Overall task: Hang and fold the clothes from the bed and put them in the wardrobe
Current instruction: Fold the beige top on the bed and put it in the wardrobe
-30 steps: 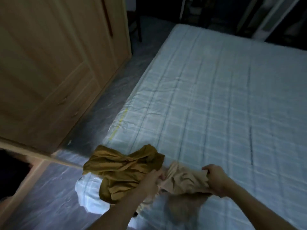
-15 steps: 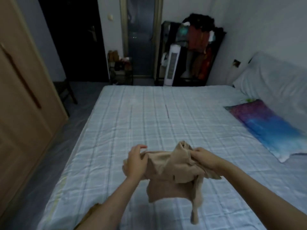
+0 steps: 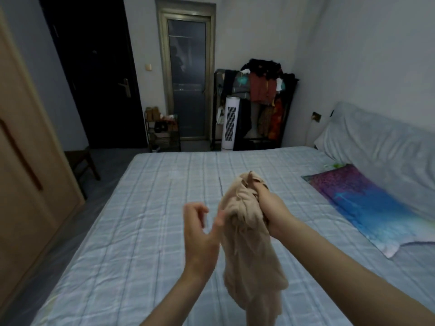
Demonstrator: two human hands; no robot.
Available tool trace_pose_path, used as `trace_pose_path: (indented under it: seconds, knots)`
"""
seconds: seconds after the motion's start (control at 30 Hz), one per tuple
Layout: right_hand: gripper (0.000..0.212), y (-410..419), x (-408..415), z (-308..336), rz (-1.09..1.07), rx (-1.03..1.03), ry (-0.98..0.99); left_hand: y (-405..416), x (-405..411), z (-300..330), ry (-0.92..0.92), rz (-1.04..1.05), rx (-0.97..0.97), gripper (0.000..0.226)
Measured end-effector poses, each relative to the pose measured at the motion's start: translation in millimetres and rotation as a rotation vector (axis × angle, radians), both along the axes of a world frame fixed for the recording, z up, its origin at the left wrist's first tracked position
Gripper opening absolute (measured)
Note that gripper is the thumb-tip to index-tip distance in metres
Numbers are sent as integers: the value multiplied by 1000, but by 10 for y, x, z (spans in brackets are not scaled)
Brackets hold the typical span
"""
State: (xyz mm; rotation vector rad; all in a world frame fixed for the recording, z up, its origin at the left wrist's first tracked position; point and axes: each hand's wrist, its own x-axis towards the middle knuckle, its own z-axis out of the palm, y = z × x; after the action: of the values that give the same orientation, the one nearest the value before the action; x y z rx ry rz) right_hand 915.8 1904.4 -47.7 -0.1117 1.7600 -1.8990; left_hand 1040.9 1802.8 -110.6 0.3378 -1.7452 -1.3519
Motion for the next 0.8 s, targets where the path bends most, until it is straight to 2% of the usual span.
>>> trace_pose_path:
  seconds: [0.07,0.13,0.23,0.3,0.37,0.47,0.57,0.63,0.7,0.77,0.8]
  knots:
    - [50,9,-84,50,36,-59,-16,166,-99,50,-123,-259,-16,50]
    - [47,30,-124,66,153,-21,-16,216,-262,64,-163,-360,59,59]
    - [43,159,-171,107,287,128,96,39,-499,150,-140,-210,256,26]
    - [41,310,-266,142,353,233,281,-142,-585,199,-142,-161,440,24]
    - [37,451,-414,182,404,355,434,-333,-607,267,-144,-124,537,23]
    - [16,552,-671,163,390,448,557,-629,-620,316,-217,-85,506,26]
    - [20,546,-870,44,343,523,666,-742,-636,401,-262,-89,448,23]
    - [23,528,-1011,-89,326,614,863,-757,-630,481,-275,-44,410,20]
    - [16,532,-1126,-224,303,818,1104,-805,-613,544,-281,-37,459,22]
    - [11,551,-1152,-317,311,964,1196,-873,-559,580,-342,-76,415,42]
    - [11,560,-1150,-346,314,984,1198,-928,-528,570,-419,-125,265,55]
